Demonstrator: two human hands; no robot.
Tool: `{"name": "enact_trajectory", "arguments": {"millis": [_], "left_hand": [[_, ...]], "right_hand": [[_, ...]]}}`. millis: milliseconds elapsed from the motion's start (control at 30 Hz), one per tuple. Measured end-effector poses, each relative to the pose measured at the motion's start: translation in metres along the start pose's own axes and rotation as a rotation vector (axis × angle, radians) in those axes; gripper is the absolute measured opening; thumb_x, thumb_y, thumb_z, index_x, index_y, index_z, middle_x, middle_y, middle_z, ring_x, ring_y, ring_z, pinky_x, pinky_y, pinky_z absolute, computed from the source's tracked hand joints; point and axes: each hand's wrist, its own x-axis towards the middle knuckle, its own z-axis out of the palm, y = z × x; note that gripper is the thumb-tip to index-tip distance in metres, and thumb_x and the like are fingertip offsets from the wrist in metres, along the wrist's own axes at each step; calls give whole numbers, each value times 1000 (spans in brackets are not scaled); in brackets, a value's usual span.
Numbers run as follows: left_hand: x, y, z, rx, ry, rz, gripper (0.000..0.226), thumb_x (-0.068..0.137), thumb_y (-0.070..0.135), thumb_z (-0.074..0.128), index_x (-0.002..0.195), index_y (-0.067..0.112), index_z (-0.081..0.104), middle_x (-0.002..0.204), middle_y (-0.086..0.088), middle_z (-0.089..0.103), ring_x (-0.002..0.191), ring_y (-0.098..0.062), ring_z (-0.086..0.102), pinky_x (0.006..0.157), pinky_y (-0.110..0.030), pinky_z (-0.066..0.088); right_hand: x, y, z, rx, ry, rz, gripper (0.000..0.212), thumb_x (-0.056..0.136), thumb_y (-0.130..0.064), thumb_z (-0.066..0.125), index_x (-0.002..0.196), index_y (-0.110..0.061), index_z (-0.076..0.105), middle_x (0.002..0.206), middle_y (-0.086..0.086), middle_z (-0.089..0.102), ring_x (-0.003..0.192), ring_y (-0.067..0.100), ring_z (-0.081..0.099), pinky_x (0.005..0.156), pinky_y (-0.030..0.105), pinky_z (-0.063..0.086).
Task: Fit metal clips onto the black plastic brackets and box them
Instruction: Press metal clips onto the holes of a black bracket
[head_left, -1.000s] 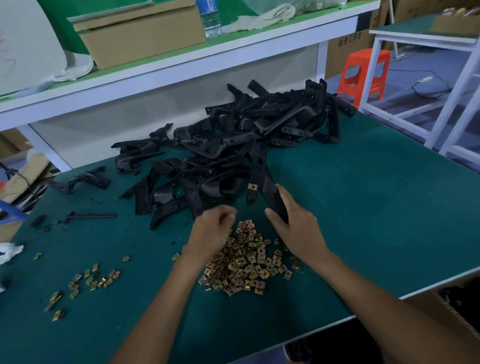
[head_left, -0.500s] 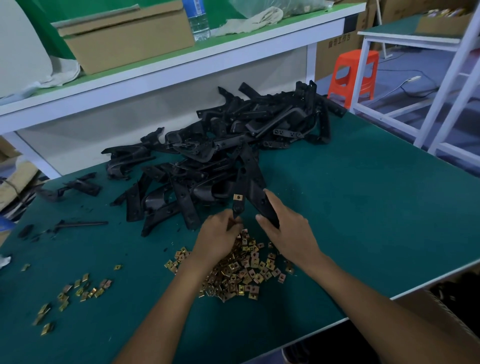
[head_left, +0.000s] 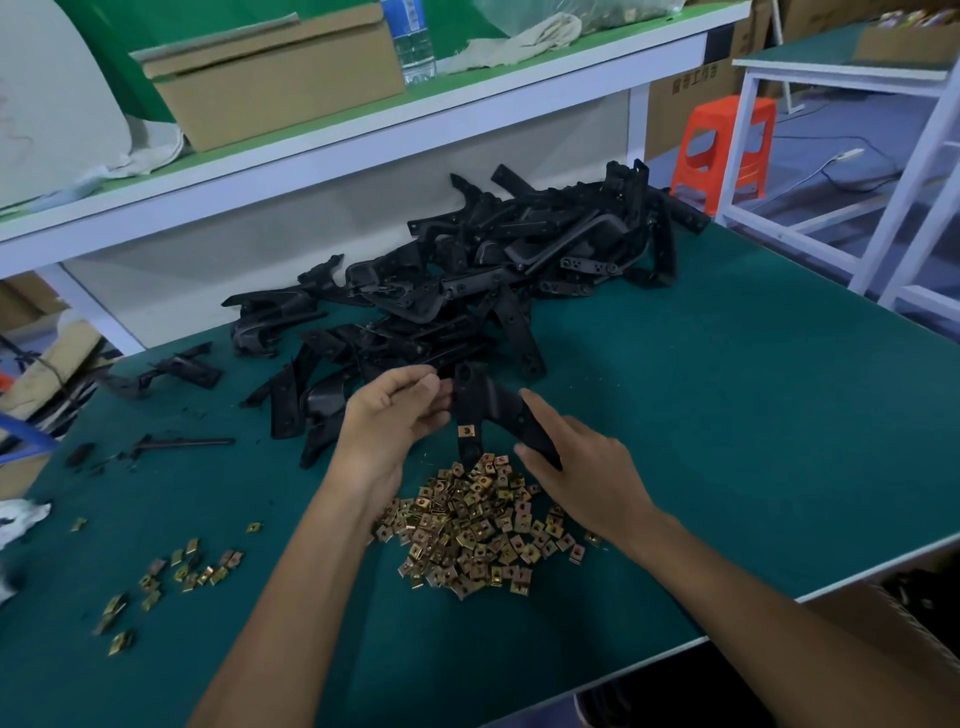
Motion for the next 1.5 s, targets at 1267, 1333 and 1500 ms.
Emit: {"name": "enact_trajectory", "arguments": {"millis": [1267,1333,1500], "left_hand": [[-6,-9,-2,204,-10,55,19,94,1,63,92,16,74,76,8,69,72,-7,58,69,-20,50],[-5,-8,-3,252,-21,72,19,93,0,65,93,18,74,75,8,70,70,-6,59,67,-18,51],[2,3,-18,394,-138,89,29,89,1,72,109,21,67,77,0,72,74,-13,62,64,-21,51]], "right_hand": [[-1,-1,-1,-13,-9,-21,63,102,-50,46,158,-34,22,94,-1,65,69,22,64,60,40,54],[-1,-1,-2,-9,-6,-22,62,102,-47,48,158,-34,24,92,-1,64,68,22,63,59,40,55],[-2,-2,-2,-11,-6,-40,61,101,-46,50,157,-36,26,91,-1,63,66,22,62,58,39,54]]}}
